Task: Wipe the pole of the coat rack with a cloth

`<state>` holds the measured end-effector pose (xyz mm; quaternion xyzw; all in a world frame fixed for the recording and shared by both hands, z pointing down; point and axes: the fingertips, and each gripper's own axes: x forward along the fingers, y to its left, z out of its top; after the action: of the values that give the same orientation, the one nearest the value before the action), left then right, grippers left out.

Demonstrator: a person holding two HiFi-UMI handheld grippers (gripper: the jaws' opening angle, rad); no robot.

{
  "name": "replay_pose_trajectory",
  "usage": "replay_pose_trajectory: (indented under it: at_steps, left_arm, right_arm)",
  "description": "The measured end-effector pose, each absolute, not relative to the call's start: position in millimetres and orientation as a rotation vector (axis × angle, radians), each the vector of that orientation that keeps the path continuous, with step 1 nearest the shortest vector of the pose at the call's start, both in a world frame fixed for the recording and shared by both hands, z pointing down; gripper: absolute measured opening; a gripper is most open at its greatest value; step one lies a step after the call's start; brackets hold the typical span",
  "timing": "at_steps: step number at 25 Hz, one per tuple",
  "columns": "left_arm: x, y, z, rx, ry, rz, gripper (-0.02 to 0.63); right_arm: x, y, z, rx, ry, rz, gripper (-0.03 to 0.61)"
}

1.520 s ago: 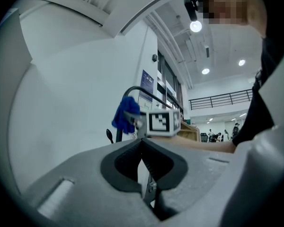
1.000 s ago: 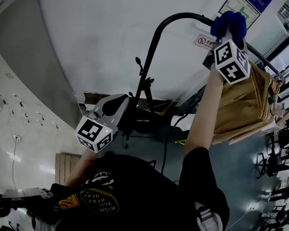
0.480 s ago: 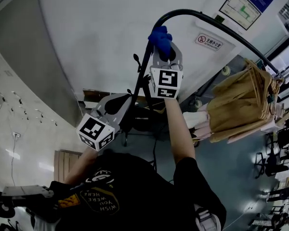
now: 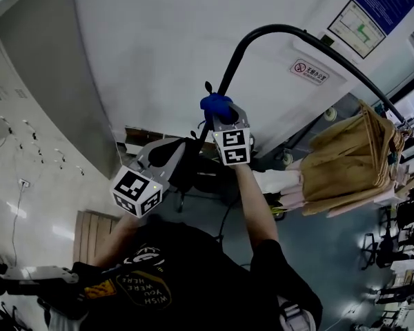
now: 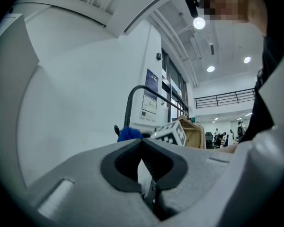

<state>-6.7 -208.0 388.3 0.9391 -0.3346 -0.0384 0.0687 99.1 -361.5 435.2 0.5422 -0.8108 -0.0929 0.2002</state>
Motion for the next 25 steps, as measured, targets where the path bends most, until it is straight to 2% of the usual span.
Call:
replay_pose_trajectory:
  at_steps: [8, 13, 18, 21, 25]
  left_arm:
    - [8.7, -206.7, 389.2, 2.835, -0.946, -0.119, 0.002]
    - [12.3, -207.2, 388.8, 2.838, -0.937, -0.13, 0.002]
    - [15.5, -218.2, 388.6, 2.849, -0.917, -0.123, 0.002]
    - [18.7, -214.3, 384.3, 2.861, -0.897, -0.118, 0.002]
    - [26.7, -210.8, 379.0, 2.881, -0.871, -0.113, 0.002]
  right_arm:
    - [151.7, -377.6, 187.2, 1.848, -2.517, -0.468, 0.087]
    - [242.7, -346.1, 139.1, 2.204, -2.475, -0.37, 0.092]
    - [321.2, -319.8, 116.7, 2.682, -2.268, -0.462, 0.084]
    - [289.2, -329.4, 113.0, 2.611, -2.259, -0.536, 0.084]
    - [180.9, -359.8, 137.2, 2.254, -2.34, -0.738, 0.084]
